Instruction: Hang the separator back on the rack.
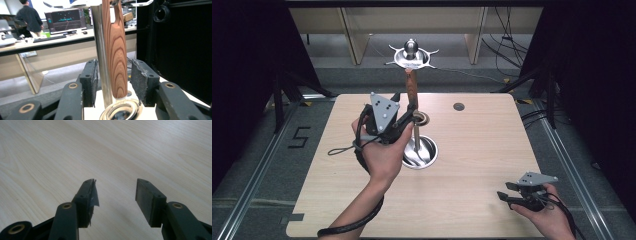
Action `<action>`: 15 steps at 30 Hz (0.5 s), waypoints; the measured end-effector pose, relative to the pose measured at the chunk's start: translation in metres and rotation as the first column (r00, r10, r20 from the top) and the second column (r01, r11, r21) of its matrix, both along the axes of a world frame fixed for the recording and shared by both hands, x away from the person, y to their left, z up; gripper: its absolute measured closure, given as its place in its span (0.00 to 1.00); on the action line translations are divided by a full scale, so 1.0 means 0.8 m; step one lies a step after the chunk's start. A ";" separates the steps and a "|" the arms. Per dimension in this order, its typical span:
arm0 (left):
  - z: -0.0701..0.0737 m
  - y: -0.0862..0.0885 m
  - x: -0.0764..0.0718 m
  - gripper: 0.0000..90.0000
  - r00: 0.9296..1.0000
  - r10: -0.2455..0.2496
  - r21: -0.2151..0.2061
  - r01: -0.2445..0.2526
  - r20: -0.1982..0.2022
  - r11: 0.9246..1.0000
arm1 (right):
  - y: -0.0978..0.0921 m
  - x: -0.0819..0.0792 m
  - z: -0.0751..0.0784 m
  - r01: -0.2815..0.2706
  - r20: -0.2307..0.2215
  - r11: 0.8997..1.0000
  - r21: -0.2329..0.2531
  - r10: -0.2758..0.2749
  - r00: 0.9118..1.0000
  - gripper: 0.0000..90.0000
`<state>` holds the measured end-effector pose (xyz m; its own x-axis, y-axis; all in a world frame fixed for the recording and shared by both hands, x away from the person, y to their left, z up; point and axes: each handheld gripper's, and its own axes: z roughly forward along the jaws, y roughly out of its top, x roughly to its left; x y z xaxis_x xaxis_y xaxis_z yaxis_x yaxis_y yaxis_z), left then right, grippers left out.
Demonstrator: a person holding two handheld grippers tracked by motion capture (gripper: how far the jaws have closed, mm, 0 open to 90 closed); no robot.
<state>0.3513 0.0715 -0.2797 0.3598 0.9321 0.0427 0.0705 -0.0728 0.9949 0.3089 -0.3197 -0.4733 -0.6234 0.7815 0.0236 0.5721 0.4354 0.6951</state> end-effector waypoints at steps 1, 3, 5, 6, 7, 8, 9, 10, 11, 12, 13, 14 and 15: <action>-0.001 0.002 -0.002 0.61 1.000 -0.005 0.000 0.005 -0.001 1.000 | 0.000 0.000 0.000 -0.005 0.002 1.000 -0.001 0.005 1.000 0.56; -0.003 0.007 -0.006 0.59 1.000 -0.023 -0.005 0.023 -0.013 1.000 | 0.000 0.000 0.000 -0.008 0.004 1.000 0.000 0.008 1.000 0.56; -0.007 0.013 -0.010 0.58 0.999 -0.043 -0.012 0.043 -0.029 0.999 | 0.000 0.001 0.000 -0.013 0.011 1.000 0.000 0.013 1.000 0.56; -0.009 0.017 -0.013 0.57 0.998 -0.051 -0.008 0.051 -0.033 0.999 | 0.000 0.000 0.000 -0.007 0.004 1.000 0.001 0.007 1.000 0.56; -0.010 0.019 -0.015 0.56 0.998 -0.057 -0.010 0.057 -0.037 0.998 | 0.000 0.001 0.000 -0.007 0.006 1.000 0.000 0.007 1.000 0.56; -0.012 0.023 -0.018 0.56 0.997 -0.062 -0.016 0.061 -0.041 0.998 | 0.000 0.001 0.000 -0.007 0.006 1.000 0.000 0.007 1.000 0.56; -0.013 0.026 -0.020 0.55 0.997 -0.066 -0.019 0.065 -0.045 0.998 | 0.000 0.001 0.000 -0.006 0.004 1.000 0.002 0.006 1.000 0.56; -0.015 0.030 -0.022 0.55 0.996 -0.071 -0.017 0.071 -0.048 0.997 | 0.000 0.001 0.000 -0.006 0.005 1.000 0.003 0.006 1.000 0.56; -0.017 0.034 -0.025 0.54 0.996 -0.076 -0.017 0.076 -0.050 0.997 | 0.000 0.001 0.000 -0.006 0.005 1.000 0.003 0.006 1.000 0.56; -0.019 0.038 -0.027 0.54 0.995 -0.083 -0.014 0.083 -0.054 0.996 | 0.000 0.001 0.000 -0.006 0.005 1.000 0.003 0.005 1.000 0.56; -0.022 0.043 -0.030 0.53 0.994 -0.093 -0.006 0.093 -0.059 0.996 | 0.000 0.001 0.000 -0.006 0.004 1.000 0.002 0.006 1.000 0.56; -0.024 0.046 -0.032 0.53 0.993 -0.098 -0.004 0.098 -0.062 0.995 | 0.000 0.001 0.000 -0.005 0.004 1.000 0.002 0.005 1.000 0.56; -0.028 0.050 -0.035 0.53 0.993 -0.098 -0.002 0.098 -0.068 0.995 | 0.000 0.001 0.000 -0.005 0.004 1.000 0.002 0.005 1.000 0.56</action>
<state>0.3233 0.1113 -0.3018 0.4517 0.8920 0.0162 0.1301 -0.0839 0.9879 0.3094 -0.3196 -0.4731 -0.6276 0.7782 0.0227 0.5669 0.4369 0.6984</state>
